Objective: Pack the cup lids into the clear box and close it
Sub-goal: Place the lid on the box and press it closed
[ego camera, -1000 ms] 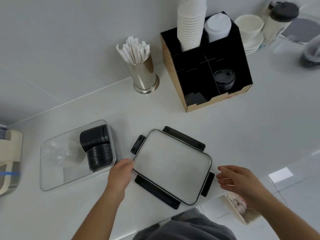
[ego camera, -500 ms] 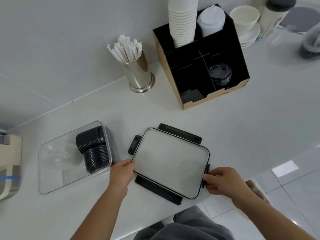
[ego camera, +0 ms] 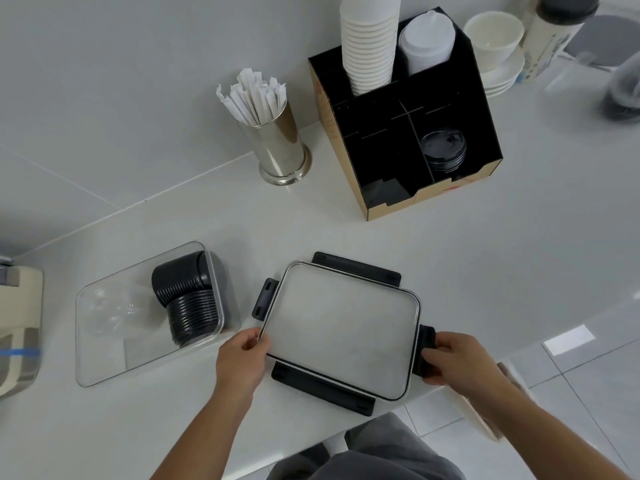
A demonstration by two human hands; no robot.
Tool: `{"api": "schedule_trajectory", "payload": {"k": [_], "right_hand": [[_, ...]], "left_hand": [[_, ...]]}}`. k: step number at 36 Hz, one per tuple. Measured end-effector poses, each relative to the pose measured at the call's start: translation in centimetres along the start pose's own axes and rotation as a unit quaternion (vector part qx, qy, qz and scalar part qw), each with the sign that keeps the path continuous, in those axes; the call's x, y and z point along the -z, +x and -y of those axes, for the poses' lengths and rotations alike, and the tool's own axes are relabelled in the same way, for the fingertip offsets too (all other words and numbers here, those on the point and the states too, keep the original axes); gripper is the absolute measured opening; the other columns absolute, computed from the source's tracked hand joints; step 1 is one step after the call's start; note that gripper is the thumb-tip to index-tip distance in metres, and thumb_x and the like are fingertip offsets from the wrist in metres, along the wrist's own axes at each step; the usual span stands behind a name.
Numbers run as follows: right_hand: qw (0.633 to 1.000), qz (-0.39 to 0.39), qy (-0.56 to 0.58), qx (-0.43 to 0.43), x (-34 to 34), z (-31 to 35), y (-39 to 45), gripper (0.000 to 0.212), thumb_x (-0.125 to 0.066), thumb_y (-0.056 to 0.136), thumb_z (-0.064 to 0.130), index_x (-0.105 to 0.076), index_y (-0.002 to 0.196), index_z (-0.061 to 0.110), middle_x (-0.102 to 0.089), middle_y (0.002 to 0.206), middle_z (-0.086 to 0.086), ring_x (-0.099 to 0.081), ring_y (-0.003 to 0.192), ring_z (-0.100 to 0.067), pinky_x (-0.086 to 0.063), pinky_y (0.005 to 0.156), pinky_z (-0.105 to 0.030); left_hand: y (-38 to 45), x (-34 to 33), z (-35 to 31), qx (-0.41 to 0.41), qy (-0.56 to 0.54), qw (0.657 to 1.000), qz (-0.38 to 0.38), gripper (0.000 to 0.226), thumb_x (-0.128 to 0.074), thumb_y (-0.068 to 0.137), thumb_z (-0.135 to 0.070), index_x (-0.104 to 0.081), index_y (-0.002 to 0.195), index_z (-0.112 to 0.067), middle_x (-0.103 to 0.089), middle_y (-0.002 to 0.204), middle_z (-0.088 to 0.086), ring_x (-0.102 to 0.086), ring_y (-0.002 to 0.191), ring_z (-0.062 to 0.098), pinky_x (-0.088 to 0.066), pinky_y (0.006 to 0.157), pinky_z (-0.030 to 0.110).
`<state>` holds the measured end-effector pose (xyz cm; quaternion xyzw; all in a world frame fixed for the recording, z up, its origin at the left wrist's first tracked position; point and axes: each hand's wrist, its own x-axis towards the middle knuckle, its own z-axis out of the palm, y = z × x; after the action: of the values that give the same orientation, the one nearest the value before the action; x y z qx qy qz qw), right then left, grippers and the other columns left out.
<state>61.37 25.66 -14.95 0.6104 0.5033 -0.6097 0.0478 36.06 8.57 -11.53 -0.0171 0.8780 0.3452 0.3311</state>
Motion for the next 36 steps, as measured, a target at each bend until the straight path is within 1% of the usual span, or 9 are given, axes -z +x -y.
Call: {"api": "schedule_trajectory", "payload": {"k": [4,10,13,16,19,24,29,33,36], "right_hand": [[0.999,0.000,0.049,0.018,0.5,-0.1,0.1,0.013,-0.060,0.090,0.002,-0.071,0.082,0.001,-0.061,0.058,-0.006,-0.063,0.064,-0.025,-0.062,0.075,-0.045],[0.994,-0.029,0.100,0.044,0.5,1.1,0.4,0.012,-0.060,0.093,0.006,-0.072,0.090,0.002,-0.071,0.082,-0.018,-0.068,0.074,-0.028,-0.061,0.073,-0.041],[0.990,-0.040,0.123,0.062,0.4,2.0,0.4,0.013,-0.059,0.093,0.006,-0.072,0.091,0.004,-0.072,0.078,-0.014,-0.067,0.073,-0.027,-0.060,0.072,-0.040],[0.986,-0.052,0.135,0.082,0.3,2.8,0.0,0.015,-0.058,0.094,0.005,-0.072,0.089,0.005,-0.072,0.078,-0.015,-0.066,0.071,-0.027,-0.057,0.068,-0.038],[0.982,-0.061,0.152,0.099,-0.1,3.9,-0.8,0.015,-0.057,0.094,0.003,-0.071,0.090,0.004,-0.071,0.080,-0.017,-0.065,0.072,-0.028,-0.057,0.068,-0.039],[0.977,-0.054,0.151,0.140,-0.9,6.6,-2.4,0.017,-0.057,0.094,0.002,-0.073,0.090,0.006,-0.072,0.080,-0.016,-0.065,0.073,-0.028,-0.059,0.074,-0.044],[0.974,-0.045,0.123,0.185,-1.8,9.8,-4.1,0.019,-0.058,0.094,0.004,-0.076,0.092,0.009,-0.074,0.076,-0.009,-0.066,0.072,-0.027,-0.059,0.075,-0.044],[0.967,-0.023,0.104,0.230,-3.0,13.1,-5.4,0.019,-0.056,0.094,0.002,-0.074,0.089,0.005,-0.066,0.061,-0.001,-0.059,0.065,-0.023,-0.058,0.076,-0.045],[0.960,-0.002,0.100,0.261,-4.5,15.7,-6.4,0.020,-0.057,0.094,0.002,-0.075,0.092,0.007,-0.069,0.067,-0.004,-0.060,0.069,-0.024,-0.058,0.077,-0.045]], "left_hand": [[-0.8,0.3,0.8,-0.016,-0.002,1.000,0.007,0.011,-0.065,0.090,-0.017,-0.070,0.084,-0.025,-0.060,0.078,0.001,-0.051,0.068,0.017,-0.040,0.056,0.024],[-2.5,0.8,1.0,-0.029,-0.044,0.998,0.017,0.026,-0.065,0.091,-0.016,-0.064,0.071,-0.032,-0.062,0.075,0.000,-0.058,0.072,0.022,-0.040,0.065,0.030],[-3.0,1.3,0.8,-0.034,-0.069,0.997,0.017,0.014,-0.067,0.091,-0.016,-0.062,0.088,-0.029,-0.070,0.083,-0.001,-0.066,0.080,0.024,-0.046,0.069,0.028],[-3.1,1.8,0.5,-0.042,-0.082,0.996,0.013,0.018,-0.068,0.090,-0.015,-0.061,0.103,-0.026,-0.072,0.086,0.000,-0.067,0.082,0.025,-0.048,0.075,0.028],[-3.3,2.7,0.2,-0.050,-0.093,0.994,0.009,0.021,-0.069,0.089,-0.016,-0.062,0.107,-0.024,-0.074,0.086,0.001,-0.068,0.083,0.026,-0.048,0.076,0.030],[-3.3,4.9,-0.3,-0.070,-0.142,0.987,-0.006,0.022,-0.071,0.087,-0.014,-0.065,0.105,-0.025,-0.075,0.077,-0.004,-0.068,0.076,0.023,-0.052,0.091,0.039],[-3.1,7.5,-0.7,-0.097,-0.198,0.975,-0.016,0.017,-0.070,0.087,-0.011,-0.070,0.101,-0.021,-0.075,0.074,-0.004,-0.068,0.068,0.009,-0.055,0.088,0.038],[-2.5,10.0,-1.2,-0.135,-0.223,0.965,-0.022,0.017,-0.066,0.090,-0.007,-0.072,0.101,-0.017,-0.075,0.075,0.003,-0.065,0.074,0.018,-0.056,0.086,0.034],[-2.0,12.1,-1.9,-0.160,-0.236,0.958,-0.043,0.026,-0.065,0.090,-0.004,-0.075,0.088,-0.029,-0.074,0.072,0.002,-0.066,0.073,0.019,-0.056,0.076,0.023]]}}
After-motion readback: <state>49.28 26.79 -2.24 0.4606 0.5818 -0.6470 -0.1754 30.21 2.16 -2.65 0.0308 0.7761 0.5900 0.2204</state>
